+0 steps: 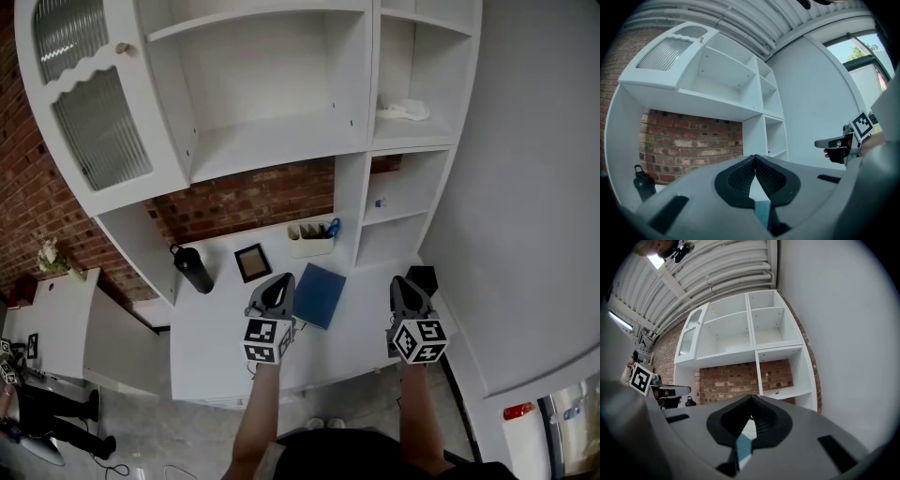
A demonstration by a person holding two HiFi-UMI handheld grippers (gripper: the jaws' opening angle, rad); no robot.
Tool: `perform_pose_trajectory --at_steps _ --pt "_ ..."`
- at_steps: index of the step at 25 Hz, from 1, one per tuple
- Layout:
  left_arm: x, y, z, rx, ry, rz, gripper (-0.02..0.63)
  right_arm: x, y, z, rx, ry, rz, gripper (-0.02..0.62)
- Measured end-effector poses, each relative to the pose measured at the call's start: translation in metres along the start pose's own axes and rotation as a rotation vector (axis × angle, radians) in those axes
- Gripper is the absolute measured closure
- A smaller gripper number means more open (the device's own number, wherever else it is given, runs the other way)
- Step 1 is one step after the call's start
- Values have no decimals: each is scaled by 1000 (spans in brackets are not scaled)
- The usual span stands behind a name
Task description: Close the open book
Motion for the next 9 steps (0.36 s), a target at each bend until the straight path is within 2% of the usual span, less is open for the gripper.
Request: perform_pose_trajectory --at_steps 9 --pt "4 0 2 -8 1 13 598 2 -3 1 -8 -4 5 597"
Point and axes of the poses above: the fingertips, and each gripper's own axes: y backward along the fingers, z to its left, x out of its underside, the point moved 1 cm from there along y, backward along the fingers, and after that the axes turned 14 degrees about -x, right-handed, at the moved point
